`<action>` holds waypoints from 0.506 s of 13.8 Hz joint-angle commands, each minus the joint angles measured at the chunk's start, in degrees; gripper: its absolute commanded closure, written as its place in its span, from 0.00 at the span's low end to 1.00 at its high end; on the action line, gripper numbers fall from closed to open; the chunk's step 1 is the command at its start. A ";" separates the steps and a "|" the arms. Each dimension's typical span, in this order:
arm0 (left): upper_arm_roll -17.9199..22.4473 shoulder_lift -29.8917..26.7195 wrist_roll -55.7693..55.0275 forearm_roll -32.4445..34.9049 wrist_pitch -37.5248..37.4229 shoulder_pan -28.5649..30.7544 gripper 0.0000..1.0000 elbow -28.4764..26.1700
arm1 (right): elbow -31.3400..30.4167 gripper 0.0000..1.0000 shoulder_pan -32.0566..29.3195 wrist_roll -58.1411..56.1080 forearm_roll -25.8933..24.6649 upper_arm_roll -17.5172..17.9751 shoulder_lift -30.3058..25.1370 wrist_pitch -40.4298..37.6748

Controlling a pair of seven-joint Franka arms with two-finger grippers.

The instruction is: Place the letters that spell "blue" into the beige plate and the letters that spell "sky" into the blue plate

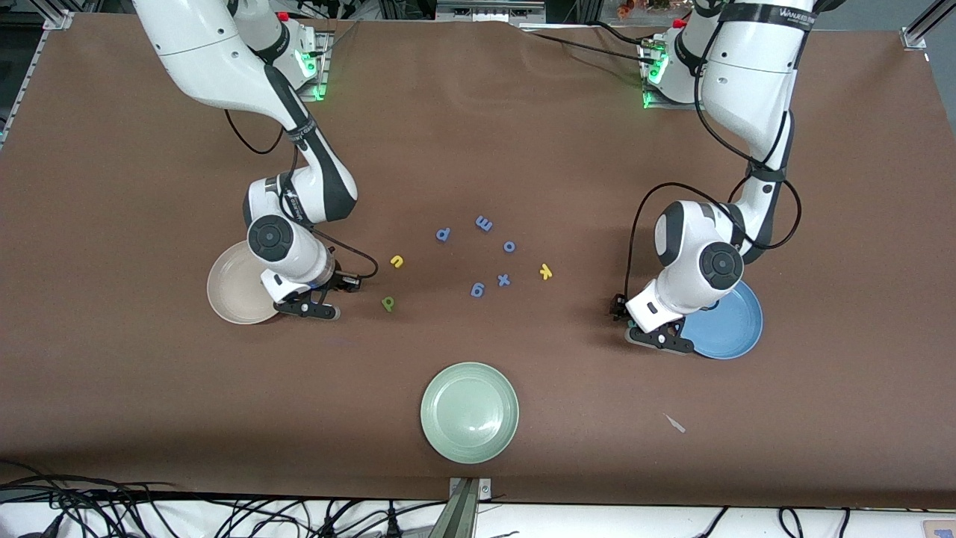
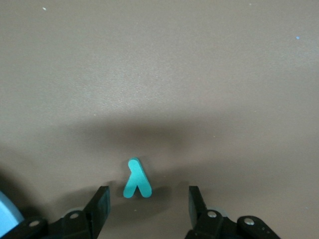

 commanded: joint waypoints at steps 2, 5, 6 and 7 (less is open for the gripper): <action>0.43 1.32 0.96 -1.10 0.10 -0.04 0.28 1.17 | 5.84 0.85 -0.86 -5.17 0.43 -0.54 -1.89 -13.23; 0.43 1.76 0.96 -1.27 0.19 -0.13 0.30 1.08 | 2.00 0.85 -0.95 -17.99 0.52 -5.71 -4.79 -13.44; 0.43 1.85 0.96 -1.28 0.19 -0.13 0.33 0.99 | 1.19 0.85 -0.95 -21.25 0.52 -7.30 -5.41 -13.69; 0.43 1.85 0.96 -1.28 0.19 -0.13 0.35 0.99 | 0.84 0.85 -1.04 -25.20 0.52 -9.05 -6.20 -14.30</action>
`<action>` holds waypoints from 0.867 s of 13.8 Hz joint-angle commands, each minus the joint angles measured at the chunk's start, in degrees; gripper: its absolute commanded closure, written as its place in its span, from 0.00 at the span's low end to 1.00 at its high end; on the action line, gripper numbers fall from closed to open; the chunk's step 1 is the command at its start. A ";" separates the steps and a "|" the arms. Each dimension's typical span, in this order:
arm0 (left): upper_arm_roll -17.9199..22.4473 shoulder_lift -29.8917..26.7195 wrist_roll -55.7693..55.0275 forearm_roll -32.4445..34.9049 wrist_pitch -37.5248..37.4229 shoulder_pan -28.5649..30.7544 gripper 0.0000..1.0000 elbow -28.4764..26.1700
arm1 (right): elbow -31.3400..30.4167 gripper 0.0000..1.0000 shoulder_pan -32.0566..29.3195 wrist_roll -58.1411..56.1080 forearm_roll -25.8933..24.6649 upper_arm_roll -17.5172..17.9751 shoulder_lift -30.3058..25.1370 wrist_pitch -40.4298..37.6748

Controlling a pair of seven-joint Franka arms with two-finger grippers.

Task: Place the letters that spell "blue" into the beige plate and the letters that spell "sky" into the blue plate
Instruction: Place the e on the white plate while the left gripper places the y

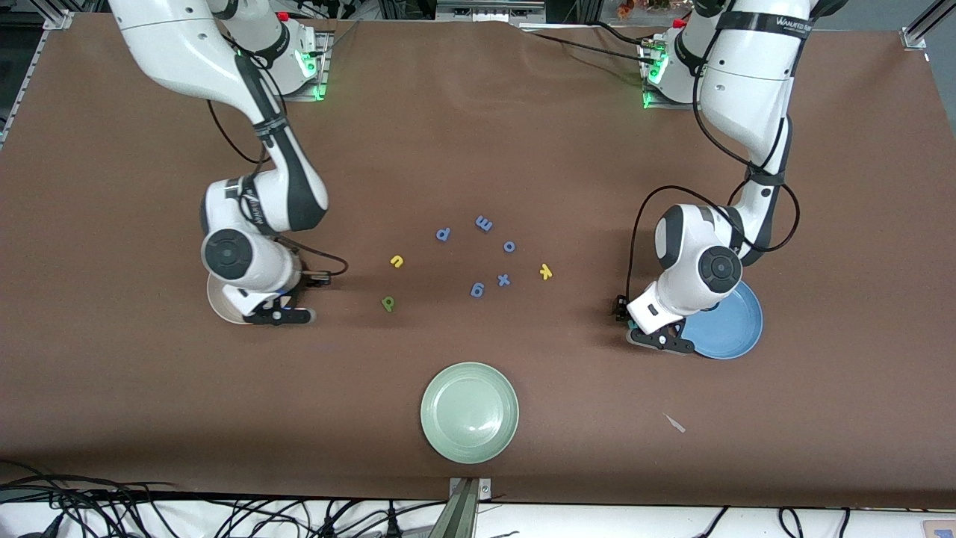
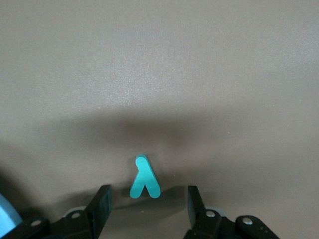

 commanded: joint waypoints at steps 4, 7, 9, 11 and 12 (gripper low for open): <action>0.33 0.73 1.05 -1.28 0.19 -0.23 0.89 0.97 | -3.47 0.85 -2.21 -16.36 0.52 -5.95 -1.17 0.30; 0.33 0.65 0.96 -1.28 0.19 -0.23 0.89 0.97 | -2.94 0.00 -2.40 -15.58 0.52 -5.60 -0.80 -0.13; 0.33 0.30 0.44 -1.28 0.10 -0.23 0.89 1.06 | -2.42 0.00 -1.26 -10.86 0.52 -4.64 -1.15 -0.49; 0.33 -1.45 0.79 -1.01 -0.69 -0.05 0.89 0.80 | -2.06 0.00 -1.08 -3.41 0.61 -1.40 -1.42 -0.66; 0.33 -2.86 0.87 -0.84 -2.08 0.30 0.88 0.28 | -1.98 0.00 -1.08 1.60 0.61 0.71 -1.42 -0.49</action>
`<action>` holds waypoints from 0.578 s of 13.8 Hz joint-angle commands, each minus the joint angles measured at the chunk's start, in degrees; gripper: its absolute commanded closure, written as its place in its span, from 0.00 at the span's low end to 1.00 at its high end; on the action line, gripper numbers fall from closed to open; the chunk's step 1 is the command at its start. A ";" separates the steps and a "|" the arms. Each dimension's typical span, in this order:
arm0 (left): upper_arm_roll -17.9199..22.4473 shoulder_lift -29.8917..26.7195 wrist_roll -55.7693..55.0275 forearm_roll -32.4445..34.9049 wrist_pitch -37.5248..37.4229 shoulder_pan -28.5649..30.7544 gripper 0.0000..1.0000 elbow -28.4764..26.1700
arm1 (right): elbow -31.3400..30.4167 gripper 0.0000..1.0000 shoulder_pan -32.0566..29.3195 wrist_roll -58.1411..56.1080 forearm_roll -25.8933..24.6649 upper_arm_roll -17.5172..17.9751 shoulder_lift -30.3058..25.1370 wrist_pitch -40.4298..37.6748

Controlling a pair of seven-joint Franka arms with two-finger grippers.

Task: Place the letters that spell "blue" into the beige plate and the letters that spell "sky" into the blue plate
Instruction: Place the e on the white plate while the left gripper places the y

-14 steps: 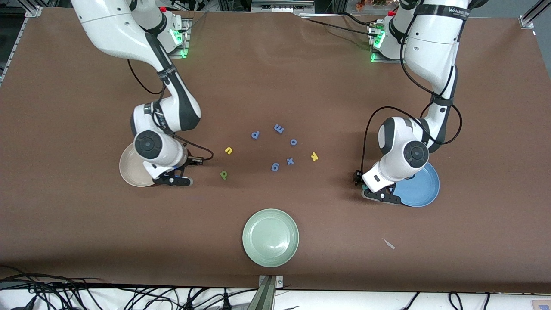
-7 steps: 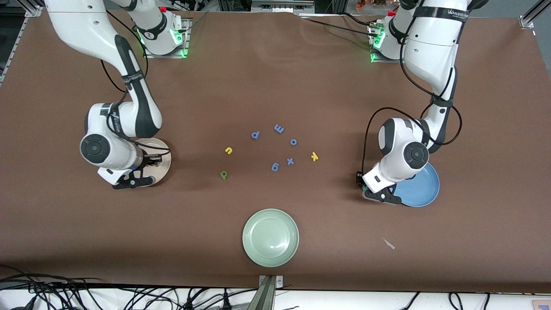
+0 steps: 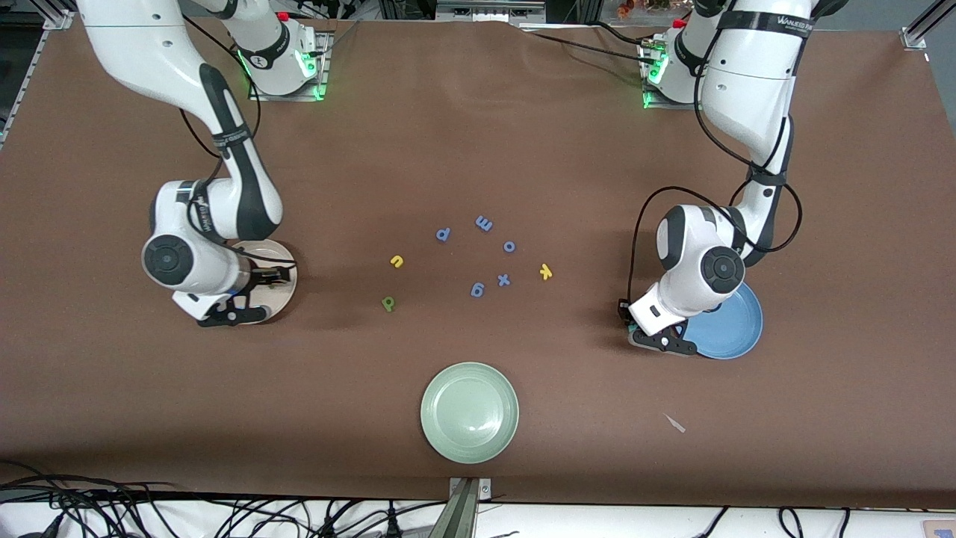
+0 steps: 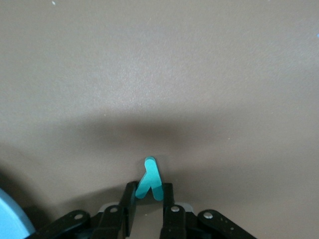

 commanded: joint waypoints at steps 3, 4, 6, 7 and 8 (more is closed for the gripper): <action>0.13 -8.51 1.96 0.12 -10.70 3.44 0.88 -2.21 | 1.01 0.00 0.42 22.55 0.37 8.68 -0.73 0.44; 0.13 -10.53 4.40 2.30 -11.86 5.02 0.88 -3.44 | 1.18 0.00 0.42 26.07 0.37 10.18 -0.65 0.79; 0.83 -13.52 9.50 4.95 -12.05 7.93 0.87 -6.78 | 1.19 0.00 0.42 32.93 0.37 12.29 -0.21 3.16; 2.66 -13.97 12.05 5.57 -12.13 8.29 0.85 -7.75 | 1.01 0.00 0.42 36.44 0.37 13.43 -0.03 4.04; 4.07 -13.89 15.12 5.58 -12.13 8.29 0.78 -8.63 | 0.84 0.00 0.42 39.87 0.37 14.23 0.06 4.74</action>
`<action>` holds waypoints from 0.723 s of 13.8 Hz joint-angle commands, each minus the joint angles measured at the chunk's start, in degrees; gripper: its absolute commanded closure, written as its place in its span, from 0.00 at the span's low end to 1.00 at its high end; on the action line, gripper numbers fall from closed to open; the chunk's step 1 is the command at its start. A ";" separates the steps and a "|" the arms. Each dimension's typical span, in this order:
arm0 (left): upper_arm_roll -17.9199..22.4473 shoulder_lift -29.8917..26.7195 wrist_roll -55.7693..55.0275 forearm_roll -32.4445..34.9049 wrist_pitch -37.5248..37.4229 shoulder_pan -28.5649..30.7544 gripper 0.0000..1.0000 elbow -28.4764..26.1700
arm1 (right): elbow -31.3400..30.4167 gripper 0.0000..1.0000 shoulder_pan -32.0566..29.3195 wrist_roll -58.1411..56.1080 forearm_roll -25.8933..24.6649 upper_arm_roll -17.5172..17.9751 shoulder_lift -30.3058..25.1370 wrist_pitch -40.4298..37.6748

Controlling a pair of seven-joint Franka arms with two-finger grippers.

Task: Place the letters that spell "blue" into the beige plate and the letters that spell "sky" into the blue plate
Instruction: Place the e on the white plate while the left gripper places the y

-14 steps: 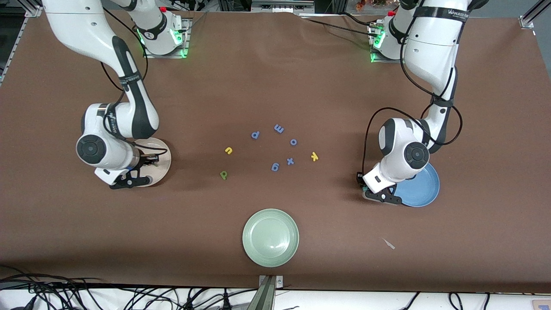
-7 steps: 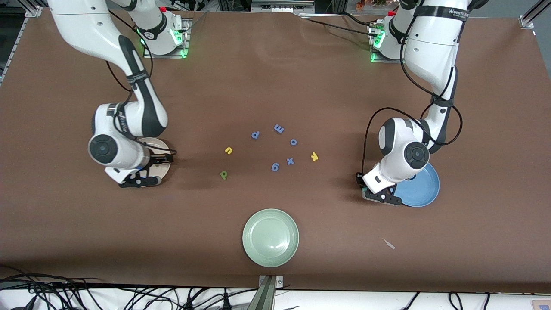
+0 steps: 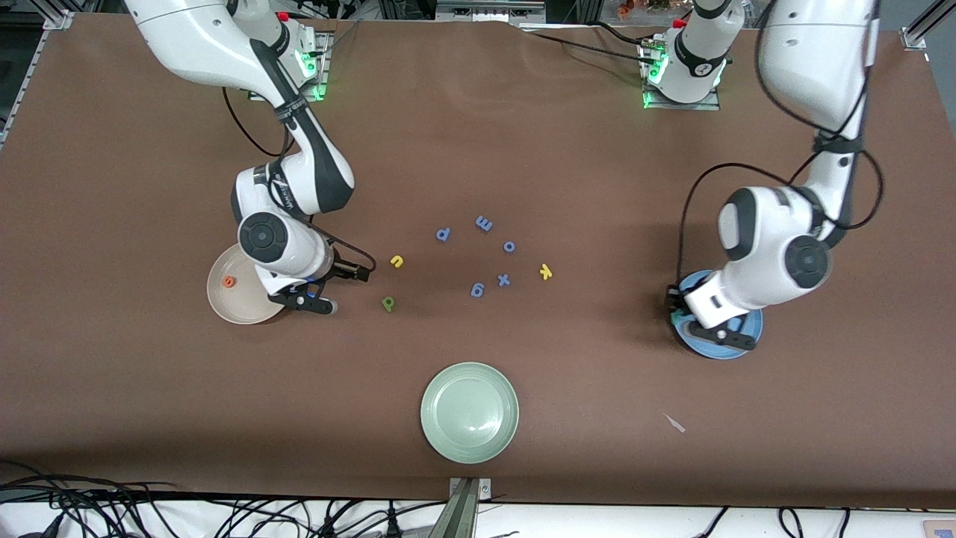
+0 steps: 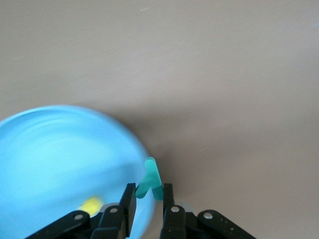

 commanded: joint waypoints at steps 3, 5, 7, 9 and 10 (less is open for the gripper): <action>2.22 -2.27 6.87 1.09 1.02 1.22 0.61 -5.82 | -0.49 0.00 -0.49 16.72 0.36 4.80 0.89 4.65; 2.13 -2.36 6.69 0.48 1.02 0.87 0.13 -5.38 | -0.67 0.00 0.82 20.94 0.36 5.51 2.47 7.81; 1.09 -2.36 6.08 0.04 1.02 0.34 0.14 -4.77 | -0.76 0.00 2.14 23.59 0.36 5.51 3.61 10.36; -3.03 -1.14 -0.39 -5.39 1.37 -0.45 0.17 -3.62 | -1.02 0.00 3.19 26.22 0.36 5.51 5.37 13.61; -4.27 -0.17 -5.65 -7.16 2.85 -2.37 0.17 -3.45 | -1.02 0.00 4.07 27.37 0.36 5.51 5.55 13.89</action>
